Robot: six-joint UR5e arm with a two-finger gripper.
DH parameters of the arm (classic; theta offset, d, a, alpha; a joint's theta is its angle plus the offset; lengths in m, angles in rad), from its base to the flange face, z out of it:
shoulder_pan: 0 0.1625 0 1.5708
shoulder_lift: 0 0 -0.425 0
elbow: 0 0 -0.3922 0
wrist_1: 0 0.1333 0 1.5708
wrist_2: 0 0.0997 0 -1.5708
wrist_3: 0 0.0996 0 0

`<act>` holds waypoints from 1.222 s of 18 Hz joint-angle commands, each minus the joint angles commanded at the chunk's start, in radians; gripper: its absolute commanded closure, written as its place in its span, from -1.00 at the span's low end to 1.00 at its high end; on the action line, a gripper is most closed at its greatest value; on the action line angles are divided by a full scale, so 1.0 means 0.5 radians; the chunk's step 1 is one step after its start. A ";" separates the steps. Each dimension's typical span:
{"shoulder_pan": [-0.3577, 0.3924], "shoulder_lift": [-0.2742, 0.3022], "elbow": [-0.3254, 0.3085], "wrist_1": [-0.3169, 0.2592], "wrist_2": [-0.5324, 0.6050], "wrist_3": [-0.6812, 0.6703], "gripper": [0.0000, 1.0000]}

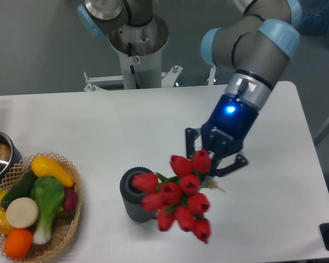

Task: Insert the flowers into the vase
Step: 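Carry the red tulip bunch in the gripper over the grey vase, then lower the tulip stems into the vase opening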

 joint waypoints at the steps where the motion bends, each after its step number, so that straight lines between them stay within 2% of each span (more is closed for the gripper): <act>1: -0.009 0.003 -0.018 0.000 -0.083 0.000 0.57; 6: -0.009 0.067 -0.135 0.000 -0.396 0.009 0.57; 11: -0.003 0.095 -0.337 0.000 -0.703 0.150 0.58; 16: -0.003 0.138 -0.448 0.000 -0.811 0.224 0.58; 22: 0.015 0.123 -0.448 0.000 -0.817 0.349 0.58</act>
